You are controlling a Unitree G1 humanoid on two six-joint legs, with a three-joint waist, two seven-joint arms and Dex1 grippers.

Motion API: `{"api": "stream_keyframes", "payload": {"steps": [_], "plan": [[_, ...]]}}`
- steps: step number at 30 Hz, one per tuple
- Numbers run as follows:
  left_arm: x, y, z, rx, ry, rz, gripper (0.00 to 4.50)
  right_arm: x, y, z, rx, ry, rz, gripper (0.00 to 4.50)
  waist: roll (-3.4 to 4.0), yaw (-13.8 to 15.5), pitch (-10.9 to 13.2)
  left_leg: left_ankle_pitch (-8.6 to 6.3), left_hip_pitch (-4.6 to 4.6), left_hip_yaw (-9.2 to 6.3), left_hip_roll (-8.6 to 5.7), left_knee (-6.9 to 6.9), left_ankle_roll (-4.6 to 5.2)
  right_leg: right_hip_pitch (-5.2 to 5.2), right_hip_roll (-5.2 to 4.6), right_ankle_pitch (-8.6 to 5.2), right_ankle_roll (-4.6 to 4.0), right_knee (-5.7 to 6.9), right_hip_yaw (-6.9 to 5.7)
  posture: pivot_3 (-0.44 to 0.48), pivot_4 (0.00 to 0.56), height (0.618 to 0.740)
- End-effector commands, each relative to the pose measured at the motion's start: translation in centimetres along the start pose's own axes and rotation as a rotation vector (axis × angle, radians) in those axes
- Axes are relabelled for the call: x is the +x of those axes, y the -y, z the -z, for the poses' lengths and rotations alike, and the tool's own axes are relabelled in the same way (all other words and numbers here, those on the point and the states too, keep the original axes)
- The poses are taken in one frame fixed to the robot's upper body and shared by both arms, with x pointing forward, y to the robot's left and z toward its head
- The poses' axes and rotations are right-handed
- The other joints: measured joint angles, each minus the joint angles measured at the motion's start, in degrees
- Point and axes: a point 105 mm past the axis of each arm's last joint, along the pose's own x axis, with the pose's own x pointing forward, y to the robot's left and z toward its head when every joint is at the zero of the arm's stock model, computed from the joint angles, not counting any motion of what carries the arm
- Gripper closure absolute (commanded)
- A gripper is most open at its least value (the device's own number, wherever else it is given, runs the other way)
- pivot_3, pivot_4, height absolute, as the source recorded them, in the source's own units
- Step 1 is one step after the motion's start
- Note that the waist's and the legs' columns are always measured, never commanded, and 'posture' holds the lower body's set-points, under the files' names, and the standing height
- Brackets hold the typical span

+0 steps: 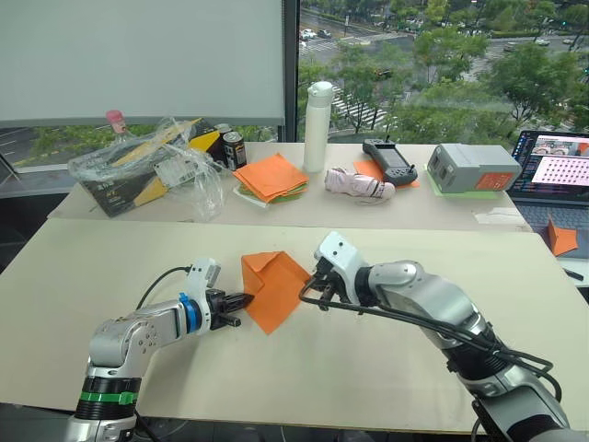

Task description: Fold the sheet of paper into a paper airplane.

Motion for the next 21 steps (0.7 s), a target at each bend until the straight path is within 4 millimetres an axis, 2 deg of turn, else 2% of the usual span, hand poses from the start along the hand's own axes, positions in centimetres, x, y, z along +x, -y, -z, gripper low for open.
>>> {"api": "stream_keyframes", "payload": {"steps": [1,7,13,21], "plan": [[0.1,-1.3,2.2,-0.045,-0.077,-0.068,4.50,-0.4,0.6,-1.6,-0.064,0.042,0.046,4.47,0.00,0.06,0.00,0.00,0.00,0.00,0.00,0.00,0.00,0.00,0.00,0.00,0.00,0.00,0.00,0.000,0.150,0.740],[0.2,-1.4,1.7,-0.046,-0.056,-0.078,4.50,-0.1,0.1,-1.5,-0.053,0.032,0.030,4.47,0.00,0.01,0.00,0.00,0.01,-0.01,-0.01,0.00,0.00,0.00,0.00,0.00,0.00,0.01,0.00,0.000,0.150,0.740],[0.6,-0.5,-0.9,-0.050,0.033,-0.058,4.50,0.0,-0.2,-1.1,-0.033,0.019,0.008,4.47,-0.02,-0.08,0.01,0.00,-0.03,-0.01,-0.01,0.01,0.00,-0.02,0.00,0.00,0.00,0.02,-0.01,0.000,0.150,0.740],[1.2,-0.8,-0.8,-0.056,0.033,-0.084,4.50,0.0,-0.4,-1.1,-0.030,0.019,0.002,4.47,-0.03,-0.22,0.02,0.01,-0.17,-0.01,-0.01,0.02,-0.02,-0.15,-0.01,0.00,0.00,0.02,-0.01,0.000,0.150,0.740]]}}
